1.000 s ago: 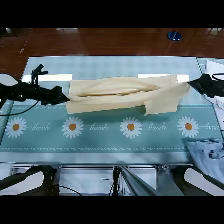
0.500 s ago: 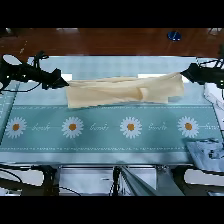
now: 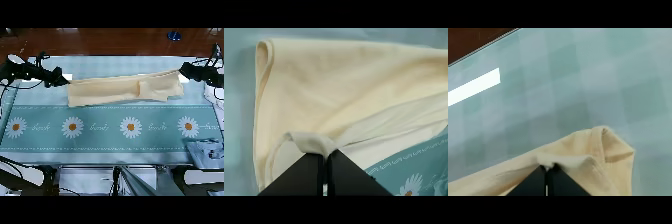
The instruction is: Fold the shirts.
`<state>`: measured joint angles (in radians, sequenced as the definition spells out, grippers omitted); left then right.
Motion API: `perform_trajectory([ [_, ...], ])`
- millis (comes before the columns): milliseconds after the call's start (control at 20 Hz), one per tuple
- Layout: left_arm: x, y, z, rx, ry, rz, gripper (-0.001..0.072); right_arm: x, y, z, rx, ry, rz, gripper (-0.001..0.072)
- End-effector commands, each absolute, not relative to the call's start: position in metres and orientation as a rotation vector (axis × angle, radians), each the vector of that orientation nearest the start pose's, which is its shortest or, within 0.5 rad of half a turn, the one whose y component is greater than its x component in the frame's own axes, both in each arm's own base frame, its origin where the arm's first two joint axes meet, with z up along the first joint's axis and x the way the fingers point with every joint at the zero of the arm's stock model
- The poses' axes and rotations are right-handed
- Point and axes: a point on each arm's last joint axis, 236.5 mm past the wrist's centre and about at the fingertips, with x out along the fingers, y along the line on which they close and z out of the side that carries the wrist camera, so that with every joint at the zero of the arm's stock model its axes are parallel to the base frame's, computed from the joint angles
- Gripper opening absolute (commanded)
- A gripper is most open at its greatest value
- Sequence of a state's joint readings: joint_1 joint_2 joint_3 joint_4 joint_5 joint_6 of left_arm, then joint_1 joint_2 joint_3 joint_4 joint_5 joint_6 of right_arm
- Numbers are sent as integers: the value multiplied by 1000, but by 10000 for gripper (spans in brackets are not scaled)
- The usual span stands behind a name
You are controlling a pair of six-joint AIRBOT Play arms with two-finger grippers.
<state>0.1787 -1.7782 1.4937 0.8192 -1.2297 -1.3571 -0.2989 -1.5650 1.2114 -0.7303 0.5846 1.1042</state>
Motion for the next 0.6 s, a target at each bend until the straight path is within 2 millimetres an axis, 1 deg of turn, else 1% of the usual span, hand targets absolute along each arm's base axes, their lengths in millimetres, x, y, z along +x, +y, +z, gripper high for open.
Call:
perform_trajectory([
  [0,498,-63,-32,-671,1237,-363,52,538,-70,-1,531,714,-13,24],
  [50,499,-63,-35,-673,1237,-359,72,538,-67,-6,533,725,-8,24],
  [100,498,-65,-40,-675,1250,-361,77,538,-61,-12,534,741,1,24],
  [150,497,-68,-46,-677,1263,-364,131,538,-53,-19,532,758,15,25],
  [200,497,-72,-52,-678,1275,-366,251,539,-45,-23,528,768,25,26],
  [250,497,-73,-58,-679,1282,-364,396,541,-41,-27,515,770,27,28],
  [300,499,-73,-62,-680,1282,-357,480,544,-42,-27,505,758,17,76],
  [350,501,-67,-62,-676,1270,-342,481,548,-47,-23,505,733,-1,200],
  [400,504,-58,-59,-676,1254,-327,481,550,-55,-15,505,702,-20,299],
  [450,507,-46,-52,-681,1234,-312,481,551,-65,-1,500,668,-38,348],
  [500,509,-30,-43,-690,1215,-299,481,550,-77,18,482,635,-47,403],
  [550,509,-14,-31,-699,1196,-288,481,546,-89,37,441,623,-44,404],
])
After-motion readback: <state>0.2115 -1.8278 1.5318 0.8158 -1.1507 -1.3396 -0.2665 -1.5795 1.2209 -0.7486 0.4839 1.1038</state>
